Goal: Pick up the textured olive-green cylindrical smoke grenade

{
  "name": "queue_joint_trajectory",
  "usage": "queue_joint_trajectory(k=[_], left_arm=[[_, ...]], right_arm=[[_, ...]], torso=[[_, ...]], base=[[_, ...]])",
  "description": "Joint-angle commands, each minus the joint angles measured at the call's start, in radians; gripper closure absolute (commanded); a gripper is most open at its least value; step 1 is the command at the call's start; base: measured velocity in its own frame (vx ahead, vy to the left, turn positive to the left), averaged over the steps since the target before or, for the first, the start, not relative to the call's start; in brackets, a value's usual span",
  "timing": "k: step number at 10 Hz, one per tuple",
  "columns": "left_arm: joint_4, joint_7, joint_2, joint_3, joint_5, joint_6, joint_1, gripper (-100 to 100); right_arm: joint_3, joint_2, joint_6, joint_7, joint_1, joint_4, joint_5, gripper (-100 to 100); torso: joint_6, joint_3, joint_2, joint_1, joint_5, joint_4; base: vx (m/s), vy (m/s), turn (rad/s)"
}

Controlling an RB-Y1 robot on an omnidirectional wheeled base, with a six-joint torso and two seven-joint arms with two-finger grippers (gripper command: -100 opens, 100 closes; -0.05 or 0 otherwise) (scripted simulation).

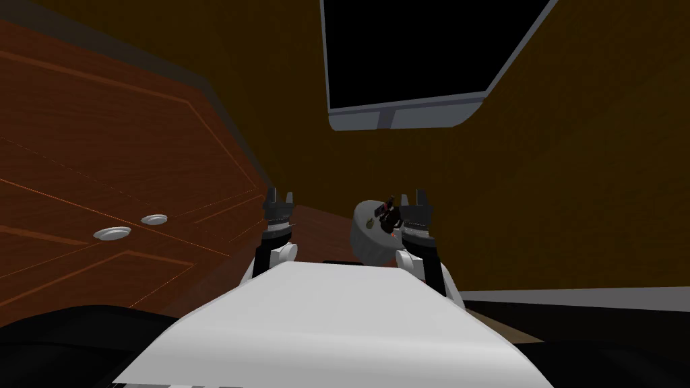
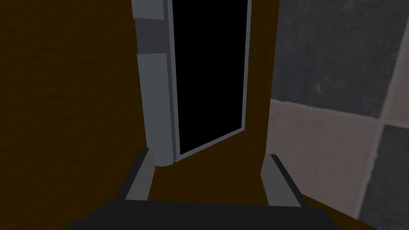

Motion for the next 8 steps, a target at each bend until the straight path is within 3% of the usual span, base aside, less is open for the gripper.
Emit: queue_joint_trajectory(k=[1, 5, 6, 8], left_arm=[[0.0, 0.0, 0.0, 0.0, 0.0, 0.0, 0.0, 0], [0.0, 0.0, 0.0, 0.0, 0.0, 0.0, 0.0, 0], [0.0, 0.0, 0.0, 0.0, 0.0, 0.0, 0.0, 0], [0.0, 0.0, 0.0, 0.0, 0.0, 0.0, 0.0, 0]], right_arm=[[-0.004, -0.019, 0.035, -0.017, 0.002, 0.008, -0.01, -100], [-0.019, -0.072, 0.154, -0.075, 0.007, 0.038, -0.044, -100], [-0.019, -0.072, 0.154, -0.075, 0.007, 0.038, -0.044, -100], [-0.03, -0.106, 0.225, -0.117, 0.012, 0.062, -0.069, -100]], torso=[[0.0, 0.0, 0.0, 0.0, 0.0, 0.0], [0.0, -0.001, -0.002, 0.008, 0.002, 0.0], [0.0, -0.001, -0.003, 0.01, 0.002, -0.001], [0.0, -0.001, -0.002, 0.007, 0.002, -0.001]], base=[[0.022, 0.056, -0.039], [0.03, 0.124, -0.05], [0.043, 0.112, -0.03], [0.032, 0.115, -0.058]])
